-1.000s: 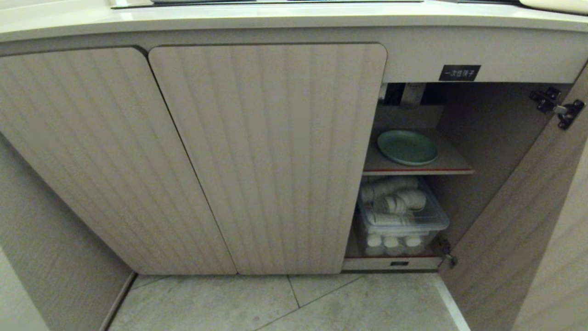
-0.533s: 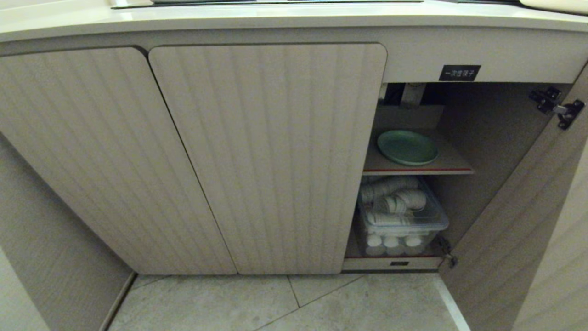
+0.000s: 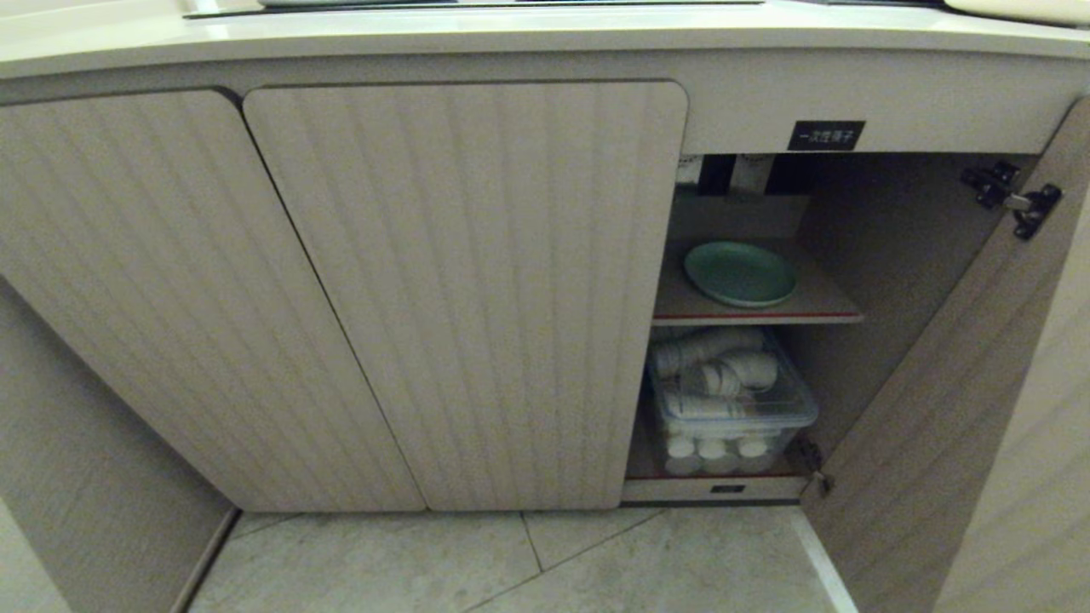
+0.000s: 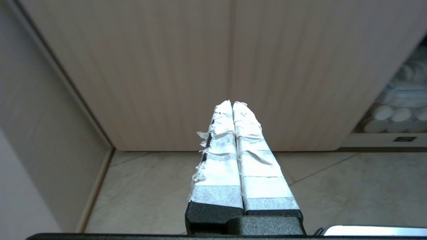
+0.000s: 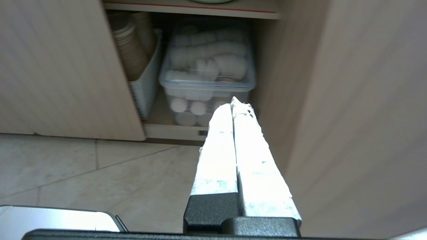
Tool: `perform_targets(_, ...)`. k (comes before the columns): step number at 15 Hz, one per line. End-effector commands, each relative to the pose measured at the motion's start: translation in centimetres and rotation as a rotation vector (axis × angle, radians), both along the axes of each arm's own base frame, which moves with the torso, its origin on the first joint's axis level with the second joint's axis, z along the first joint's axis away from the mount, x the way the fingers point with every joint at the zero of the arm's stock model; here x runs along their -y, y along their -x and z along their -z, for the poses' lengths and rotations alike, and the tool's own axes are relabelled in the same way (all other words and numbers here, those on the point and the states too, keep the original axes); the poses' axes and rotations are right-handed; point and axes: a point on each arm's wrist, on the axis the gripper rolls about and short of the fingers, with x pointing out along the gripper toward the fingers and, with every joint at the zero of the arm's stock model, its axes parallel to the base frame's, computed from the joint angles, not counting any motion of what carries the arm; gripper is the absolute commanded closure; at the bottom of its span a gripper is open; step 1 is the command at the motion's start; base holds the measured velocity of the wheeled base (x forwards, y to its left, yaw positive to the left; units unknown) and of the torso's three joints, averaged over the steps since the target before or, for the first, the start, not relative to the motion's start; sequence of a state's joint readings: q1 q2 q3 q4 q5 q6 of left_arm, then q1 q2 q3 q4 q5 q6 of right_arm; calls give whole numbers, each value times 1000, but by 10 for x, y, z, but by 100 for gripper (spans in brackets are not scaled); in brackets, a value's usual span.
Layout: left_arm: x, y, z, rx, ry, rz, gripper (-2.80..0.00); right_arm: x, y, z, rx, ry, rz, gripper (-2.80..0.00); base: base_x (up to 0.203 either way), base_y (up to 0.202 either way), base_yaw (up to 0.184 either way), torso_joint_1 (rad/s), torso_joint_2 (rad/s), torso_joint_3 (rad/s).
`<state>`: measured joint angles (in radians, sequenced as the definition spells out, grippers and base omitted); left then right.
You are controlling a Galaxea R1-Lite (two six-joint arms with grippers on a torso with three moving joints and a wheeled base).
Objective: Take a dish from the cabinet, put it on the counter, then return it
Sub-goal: Close the cabinet door
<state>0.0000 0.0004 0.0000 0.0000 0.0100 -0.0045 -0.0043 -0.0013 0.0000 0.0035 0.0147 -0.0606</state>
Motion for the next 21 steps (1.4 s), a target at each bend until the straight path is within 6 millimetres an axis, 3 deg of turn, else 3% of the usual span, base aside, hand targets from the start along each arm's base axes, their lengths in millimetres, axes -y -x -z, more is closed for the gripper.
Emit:
perform_targets(1, 0, 0, 0, 0, 0, -1, 0, 0, 0, 0, -1, 1, 0, 0, 0, -197, 0, -2, -2, 6)
perform_targets(6, 0, 0, 0, 0, 1, -1, 0, 0, 0, 0, -1, 1, 0, 0, 0, -168, 1, 0, 1, 2)
perform_targets(21, 0, 0, 0, 0, 0, -1, 0, 0, 0, 0, -1, 1, 0, 0, 0, 0, 0, 0, 0, 0)
